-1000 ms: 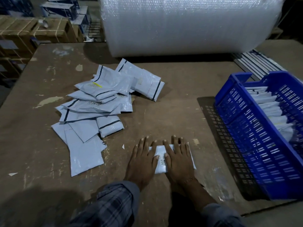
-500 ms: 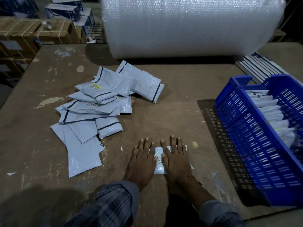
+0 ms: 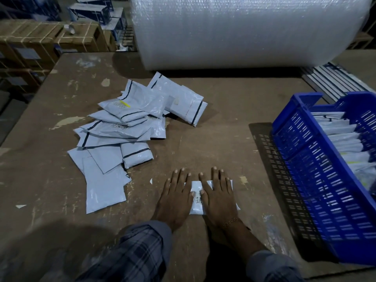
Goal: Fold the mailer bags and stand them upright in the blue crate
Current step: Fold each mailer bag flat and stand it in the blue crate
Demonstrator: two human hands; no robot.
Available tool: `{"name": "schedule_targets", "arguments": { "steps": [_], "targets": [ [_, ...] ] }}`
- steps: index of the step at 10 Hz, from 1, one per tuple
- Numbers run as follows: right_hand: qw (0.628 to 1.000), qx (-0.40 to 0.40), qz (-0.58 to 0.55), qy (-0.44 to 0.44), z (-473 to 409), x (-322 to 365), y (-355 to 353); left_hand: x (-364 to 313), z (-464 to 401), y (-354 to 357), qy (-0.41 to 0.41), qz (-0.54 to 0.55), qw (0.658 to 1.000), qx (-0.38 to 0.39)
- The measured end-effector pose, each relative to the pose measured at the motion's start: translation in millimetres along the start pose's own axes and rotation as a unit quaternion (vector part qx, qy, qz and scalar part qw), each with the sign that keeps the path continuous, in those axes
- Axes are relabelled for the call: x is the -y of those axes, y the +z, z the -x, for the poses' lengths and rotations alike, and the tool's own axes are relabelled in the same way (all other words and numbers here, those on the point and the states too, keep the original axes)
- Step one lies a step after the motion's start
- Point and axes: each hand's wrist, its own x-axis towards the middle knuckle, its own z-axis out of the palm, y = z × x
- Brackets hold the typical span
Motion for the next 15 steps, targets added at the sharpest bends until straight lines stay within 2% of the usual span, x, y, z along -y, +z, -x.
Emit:
{"name": "schedule_targets", "arguments": {
  "steps": [2, 5, 8, 10, 11, 12, 13, 14, 15],
  "targets": [
    [1.0, -0.001, -0.01, 0.002, 32, 2, -1, -1, 3, -3, 0.012, -0.011, 1.0, -0.003],
    [1.0, 0.016, 0.0, -0.004, 11, -6, 4, -3, 16, -4, 0.065, -0.002, 0.998, 0.019],
    [1.0, 0.014, -0.015, 0.014, 20, 1, 3, -9, 14, -7, 0.026, -0.018, 0.999, 0.013],
    [1.0, 0.015, -0.013, 0.002, 17, -2, 2, 6, 8, -9, 0.065, -0.015, 0.998, 0.003],
    [0.999, 0.027, -0.03, 0.001, 27, 0, -5, 9, 2, -14, 0.032, -0.007, 0.999, 0.025],
    [0.999, 0.037, -0.023, 0.002, 25, 0, -19, 5, 9, -16, 0.027, 0.04, 0.999, 0.015],
    [0.997, 0.072, -0.039, 0.009, 18, -4, -35, 4, 14, -12, -0.031, 0.171, 0.984, -0.027],
    [0.995, 0.075, -0.057, -0.01, 18, -11, -55, -5, 9, -22, -0.056, 0.203, 0.977, -0.035],
    [0.995, 0.062, -0.082, -0.014, 21, -23, -88, -25, -1, -55, -0.012, 0.178, 0.984, -0.025]
  ]
}}
